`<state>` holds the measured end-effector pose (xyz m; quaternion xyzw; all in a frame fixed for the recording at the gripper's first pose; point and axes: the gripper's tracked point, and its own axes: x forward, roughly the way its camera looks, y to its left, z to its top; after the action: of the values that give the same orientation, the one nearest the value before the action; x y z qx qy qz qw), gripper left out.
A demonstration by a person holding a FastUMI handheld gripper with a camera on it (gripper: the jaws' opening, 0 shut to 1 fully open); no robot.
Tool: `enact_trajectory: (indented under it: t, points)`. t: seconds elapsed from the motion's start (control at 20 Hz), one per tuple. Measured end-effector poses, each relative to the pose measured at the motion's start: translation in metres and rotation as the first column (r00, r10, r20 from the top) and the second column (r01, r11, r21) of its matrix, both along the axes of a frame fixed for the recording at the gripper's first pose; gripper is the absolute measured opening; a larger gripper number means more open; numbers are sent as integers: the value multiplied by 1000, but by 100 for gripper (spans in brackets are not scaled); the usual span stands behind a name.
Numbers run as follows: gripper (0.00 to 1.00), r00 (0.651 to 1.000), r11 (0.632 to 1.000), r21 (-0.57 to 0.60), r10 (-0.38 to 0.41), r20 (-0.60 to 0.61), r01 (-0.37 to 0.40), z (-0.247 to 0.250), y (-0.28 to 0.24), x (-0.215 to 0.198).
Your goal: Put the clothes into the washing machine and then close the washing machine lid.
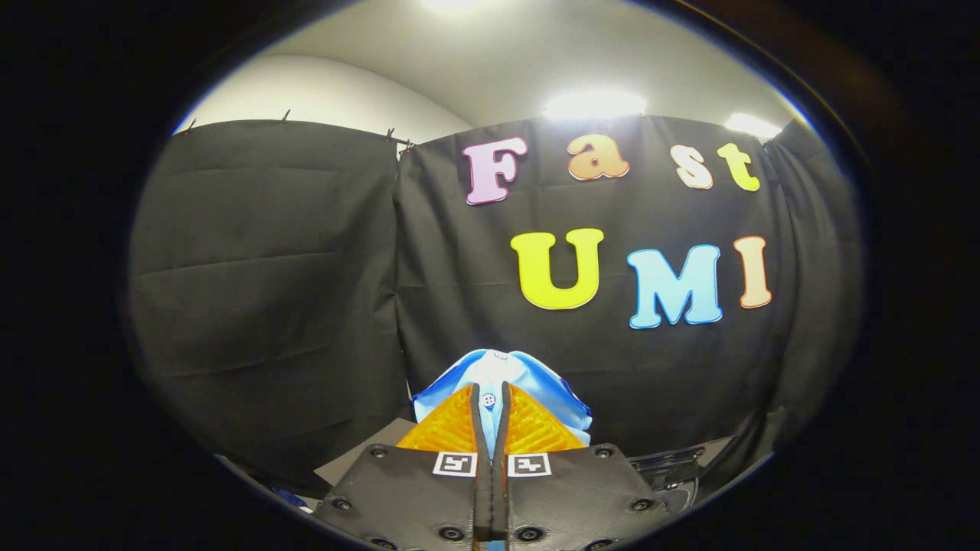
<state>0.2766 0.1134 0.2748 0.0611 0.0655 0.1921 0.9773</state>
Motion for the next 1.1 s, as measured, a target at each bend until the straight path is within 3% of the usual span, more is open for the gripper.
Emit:
enact_trajectory:
  t: [0.6,1.1]
  points:
    - [1,989,989,21,-148,-16,148,-11,-131,-5]
    - [1,974,978,23,-206,-96,209,-63,-194,2]
